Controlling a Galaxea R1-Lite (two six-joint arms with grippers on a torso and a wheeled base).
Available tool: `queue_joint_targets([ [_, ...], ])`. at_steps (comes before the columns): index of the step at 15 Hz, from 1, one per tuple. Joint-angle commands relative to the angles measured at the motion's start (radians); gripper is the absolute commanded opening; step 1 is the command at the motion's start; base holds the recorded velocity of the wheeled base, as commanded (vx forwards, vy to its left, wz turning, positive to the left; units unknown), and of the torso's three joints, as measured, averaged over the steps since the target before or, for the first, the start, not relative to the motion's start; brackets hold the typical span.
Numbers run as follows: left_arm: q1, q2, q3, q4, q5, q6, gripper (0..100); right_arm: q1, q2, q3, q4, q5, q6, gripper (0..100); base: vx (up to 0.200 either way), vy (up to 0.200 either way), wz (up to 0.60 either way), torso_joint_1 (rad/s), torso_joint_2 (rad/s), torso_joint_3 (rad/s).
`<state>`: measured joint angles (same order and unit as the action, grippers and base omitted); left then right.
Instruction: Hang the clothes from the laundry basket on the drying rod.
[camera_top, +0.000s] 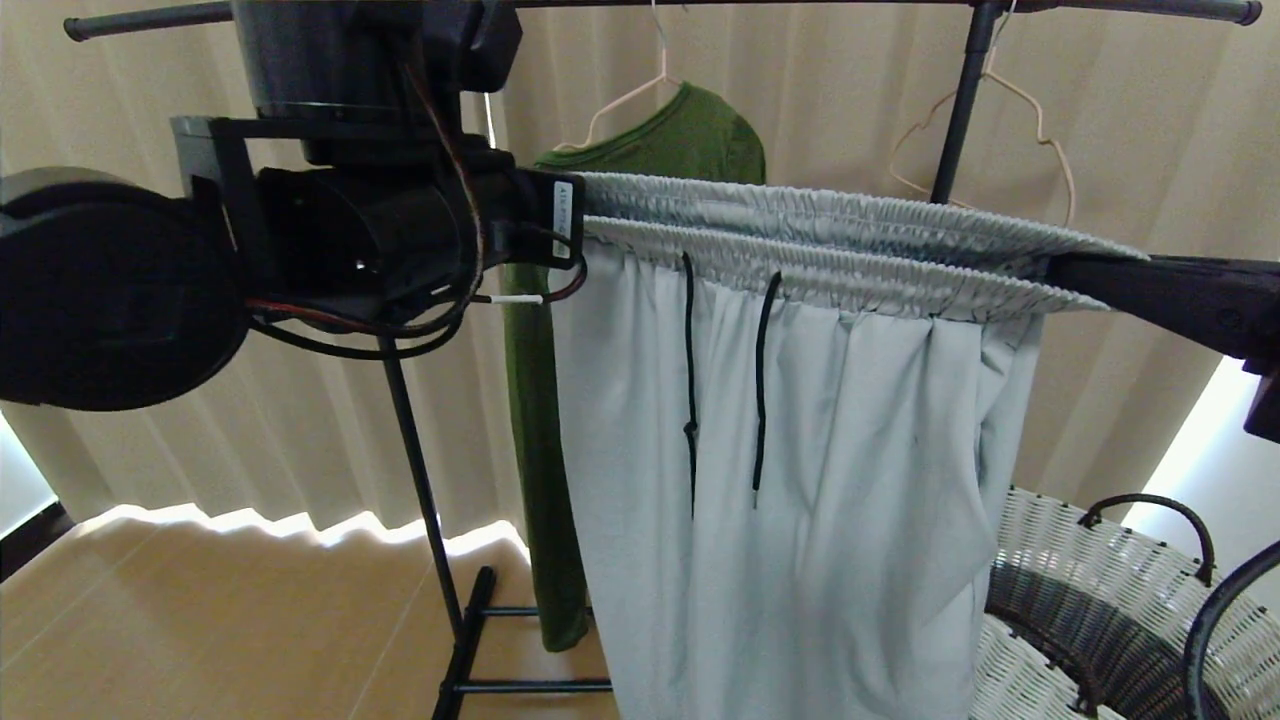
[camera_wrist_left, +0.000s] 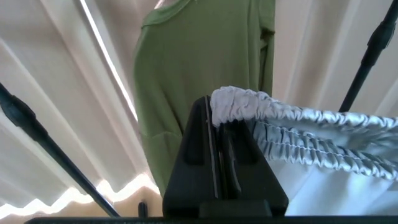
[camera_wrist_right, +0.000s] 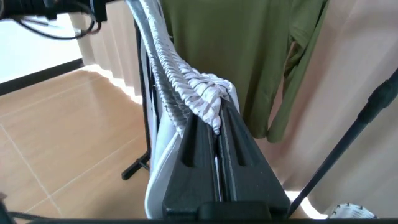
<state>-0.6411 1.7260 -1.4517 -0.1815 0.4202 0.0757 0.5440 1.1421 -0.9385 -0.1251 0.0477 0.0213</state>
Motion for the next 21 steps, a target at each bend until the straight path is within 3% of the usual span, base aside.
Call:
queue_joint_targets([
  [1, 0.000, -0.071, 0.014, 0.002, -0.011, 0.001, 0, -0.030, 0.065, -0.046, -0.007, 0.006, 0.002, 0, 0.000, 0.000, 0.00, 0.000, 0.00, 0.000],
  [3, 0.000, -0.131, 0.077, -0.001, -0.021, 0.007, 0, -0.070, 0.186, -0.092, -0.097, 0.004, 0.002, 0, 0.000, 0.000, 0.00, 0.000, 0.00, 0.000],
  [5, 0.000, -0.180, 0.136, -0.001, -0.086, 0.007, 0, -0.078, 0.280, -0.125, -0.197, 0.004, 0.000, 0, 0.000, 0.000, 0.00, 0.000, 0.00, 0.000],
  [7, 0.000, -0.302, 0.228, 0.004, -0.293, 0.013, 0, -0.078, 0.387, -0.220, -0.268, 0.006, 0.002, 0, 0.000, 0.000, 0.00, 0.000, 0.00, 0.000],
  [10, 0.000, -0.422, 0.367, -0.006, -0.520, 0.035, 0, -0.078, 0.492, -0.286, -0.343, 0.011, 0.002, 0, 0.000, 0.000, 0.00, 0.000, 0.00, 0.000],
  [11, 0.000, -0.437, 0.375, -0.006, -0.557, 0.036, 0, -0.078, 0.515, -0.299, -0.367, 0.009, 0.002, 0, 0.000, 0.000, 0.00, 0.000, 0.00, 0.000],
  [16, -0.006, -0.451, 0.395, -0.006, -0.574, 0.038, 0, -0.078, 0.531, -0.312, -0.377, 0.006, 0.002, 0, 0.000, 0.000, 0.00, 0.000, 0.00, 0.000],
  [21, -0.026, -0.473, 0.422, -0.006, -0.575, 0.093, 0, -0.078, 0.531, -0.304, -0.378, 0.001, 0.002, 0, 0.000, 0.000, 0.00, 0.000, 0.00, 0.000],
])
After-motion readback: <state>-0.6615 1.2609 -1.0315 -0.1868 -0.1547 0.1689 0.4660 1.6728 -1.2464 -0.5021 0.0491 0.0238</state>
